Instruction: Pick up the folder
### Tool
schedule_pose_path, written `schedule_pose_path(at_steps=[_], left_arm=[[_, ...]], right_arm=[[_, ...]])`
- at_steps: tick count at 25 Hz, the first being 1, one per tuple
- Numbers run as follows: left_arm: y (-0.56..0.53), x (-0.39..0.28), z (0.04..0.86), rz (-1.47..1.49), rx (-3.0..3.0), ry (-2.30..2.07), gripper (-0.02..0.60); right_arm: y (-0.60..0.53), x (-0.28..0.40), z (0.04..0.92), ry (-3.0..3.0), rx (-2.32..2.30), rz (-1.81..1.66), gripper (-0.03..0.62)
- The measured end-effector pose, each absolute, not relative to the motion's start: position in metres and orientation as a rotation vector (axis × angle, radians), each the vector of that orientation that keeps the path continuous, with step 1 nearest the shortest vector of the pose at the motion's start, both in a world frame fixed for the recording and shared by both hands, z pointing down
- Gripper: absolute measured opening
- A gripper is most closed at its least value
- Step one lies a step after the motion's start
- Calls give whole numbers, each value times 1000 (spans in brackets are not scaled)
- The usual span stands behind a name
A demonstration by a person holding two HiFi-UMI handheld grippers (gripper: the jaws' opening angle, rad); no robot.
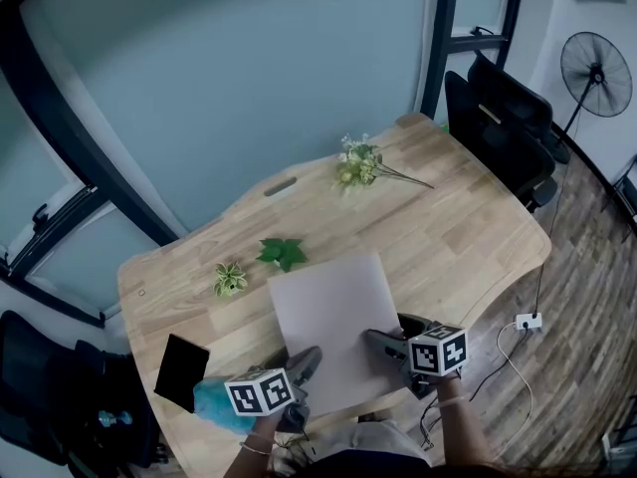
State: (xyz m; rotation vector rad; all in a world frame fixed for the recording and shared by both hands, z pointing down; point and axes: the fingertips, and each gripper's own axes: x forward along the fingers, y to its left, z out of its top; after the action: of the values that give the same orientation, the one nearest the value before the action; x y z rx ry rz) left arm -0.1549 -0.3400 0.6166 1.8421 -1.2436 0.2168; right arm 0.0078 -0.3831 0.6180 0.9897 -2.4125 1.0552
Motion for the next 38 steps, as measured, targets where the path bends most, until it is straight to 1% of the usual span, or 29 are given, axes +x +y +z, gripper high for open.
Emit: schedule_pose_path(at_steps=[22,38], left_arm=[[-301,-133,558,148,1950,-1325,318],[-258,-111,531,98,2004,-1385,318]], right_arm=[[-341,31,562,-2539,1054,927,342],[-302,52,527,-2622,1052,788,339]])
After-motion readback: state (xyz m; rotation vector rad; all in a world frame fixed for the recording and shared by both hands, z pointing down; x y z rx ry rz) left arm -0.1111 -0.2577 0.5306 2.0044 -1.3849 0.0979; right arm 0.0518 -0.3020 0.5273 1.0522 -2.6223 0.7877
